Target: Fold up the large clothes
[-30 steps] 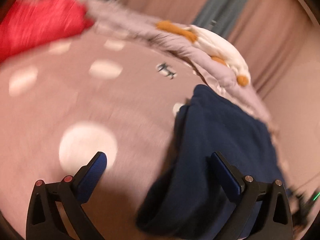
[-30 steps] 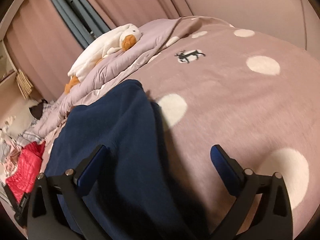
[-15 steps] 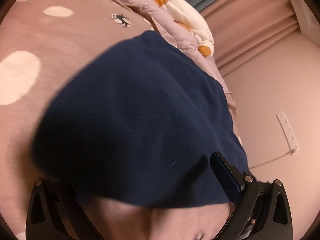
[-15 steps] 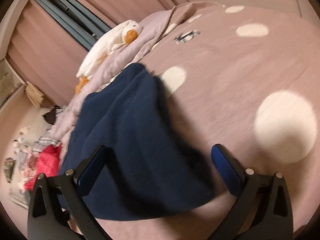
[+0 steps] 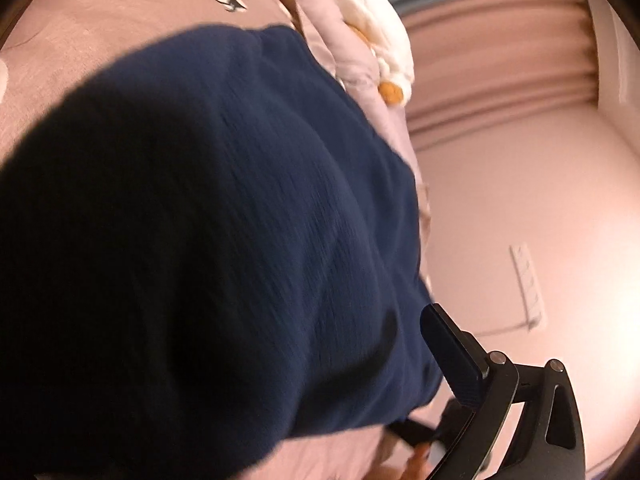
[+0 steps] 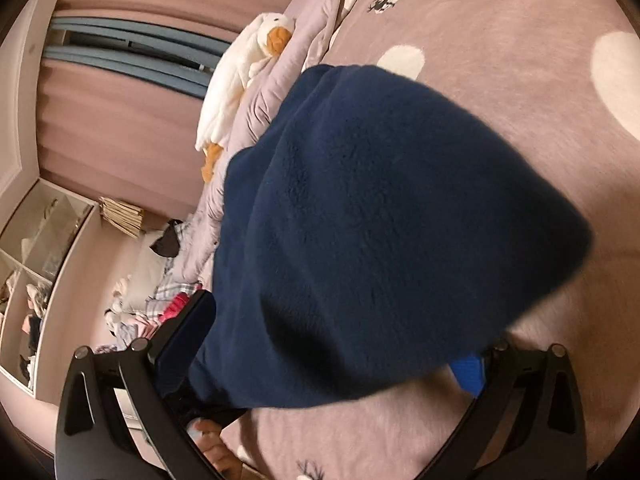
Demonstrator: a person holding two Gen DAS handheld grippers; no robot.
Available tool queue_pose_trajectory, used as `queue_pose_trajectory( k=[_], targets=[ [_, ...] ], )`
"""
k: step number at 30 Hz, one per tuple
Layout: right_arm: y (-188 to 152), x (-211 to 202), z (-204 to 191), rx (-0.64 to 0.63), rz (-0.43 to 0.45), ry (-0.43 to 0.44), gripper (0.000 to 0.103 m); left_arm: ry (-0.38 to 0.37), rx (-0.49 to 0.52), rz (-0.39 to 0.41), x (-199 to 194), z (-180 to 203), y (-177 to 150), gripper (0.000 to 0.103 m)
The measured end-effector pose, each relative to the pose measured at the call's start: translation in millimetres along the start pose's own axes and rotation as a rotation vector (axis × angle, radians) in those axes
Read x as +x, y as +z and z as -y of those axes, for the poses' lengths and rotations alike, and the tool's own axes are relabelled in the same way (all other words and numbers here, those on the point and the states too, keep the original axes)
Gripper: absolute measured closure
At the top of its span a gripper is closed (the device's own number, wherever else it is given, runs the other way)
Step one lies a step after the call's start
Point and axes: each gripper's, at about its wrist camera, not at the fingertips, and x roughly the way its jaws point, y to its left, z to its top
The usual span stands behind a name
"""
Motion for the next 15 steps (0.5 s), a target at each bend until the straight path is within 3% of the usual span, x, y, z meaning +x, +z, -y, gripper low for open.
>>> queue_pose_trajectory(
  k=[3, 7, 11, 15],
  targets=[
    [1, 1, -3, -0.009, 0.008, 0.001, 0.000, -0.044, 0.002, -0.010, -7, -2, -7, 0.001],
    [2, 4, -7, -0.079, 0.006, -0.018, 0.000, -0.137, -0.074, -0.041, -15, -7, -14, 0.001],
    [2, 7, -11, -0.138, 0.021, -0.053, 0.000, -0.127, -0.109, -0.065, -9, -10, -8, 0.001],
    [5, 10, -12, -0.159, 0.025, -0.074, 0.000, -0.164, -0.195, -0.060, 0, -15, 4, 0.001]
  ],
)
